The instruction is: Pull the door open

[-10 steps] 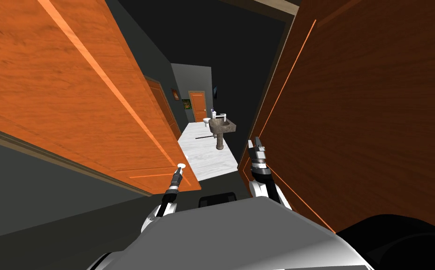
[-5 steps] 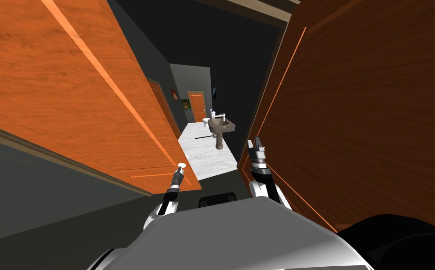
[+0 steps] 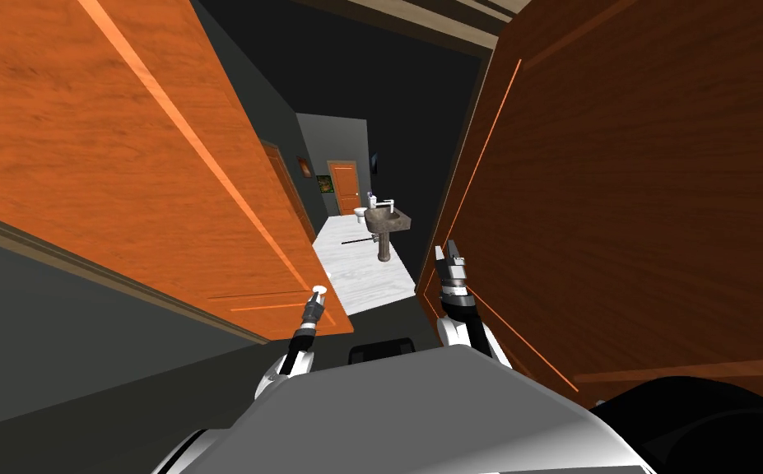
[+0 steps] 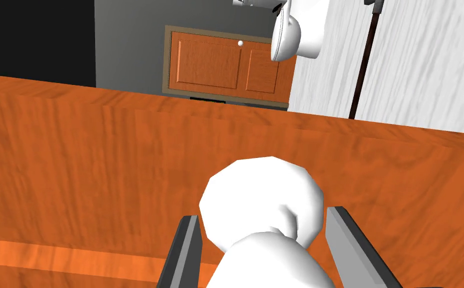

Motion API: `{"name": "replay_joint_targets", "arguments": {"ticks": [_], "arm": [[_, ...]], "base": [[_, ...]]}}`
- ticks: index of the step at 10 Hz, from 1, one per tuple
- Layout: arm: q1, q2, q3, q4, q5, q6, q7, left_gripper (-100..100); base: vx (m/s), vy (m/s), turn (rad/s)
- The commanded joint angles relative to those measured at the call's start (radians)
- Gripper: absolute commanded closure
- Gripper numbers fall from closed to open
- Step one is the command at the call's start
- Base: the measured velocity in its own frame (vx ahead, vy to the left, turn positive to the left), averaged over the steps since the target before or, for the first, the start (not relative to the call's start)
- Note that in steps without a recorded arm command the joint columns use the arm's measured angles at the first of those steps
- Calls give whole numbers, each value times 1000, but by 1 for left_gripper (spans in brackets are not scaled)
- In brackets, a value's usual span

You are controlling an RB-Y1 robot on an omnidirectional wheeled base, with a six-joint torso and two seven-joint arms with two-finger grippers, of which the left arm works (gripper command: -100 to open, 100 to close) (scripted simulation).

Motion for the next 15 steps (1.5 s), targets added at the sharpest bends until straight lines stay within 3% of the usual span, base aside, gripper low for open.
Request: {"name": "replay_joint_targets", "arguments": {"ticks": [1, 2, 12, 15], "arm": [[-1, -5, -14, -2, 12, 3, 50, 100], [-1, -5, -14, -2, 12, 3, 57, 100], [-32, -6, -73, 13, 87, 15, 331, 100], [-36, -7, -81, 15, 97, 17, 389, 100]], "base": [[-42, 12, -27], [-34, 9, -22], [-41, 22, -27], [-33, 21, -22]]}}
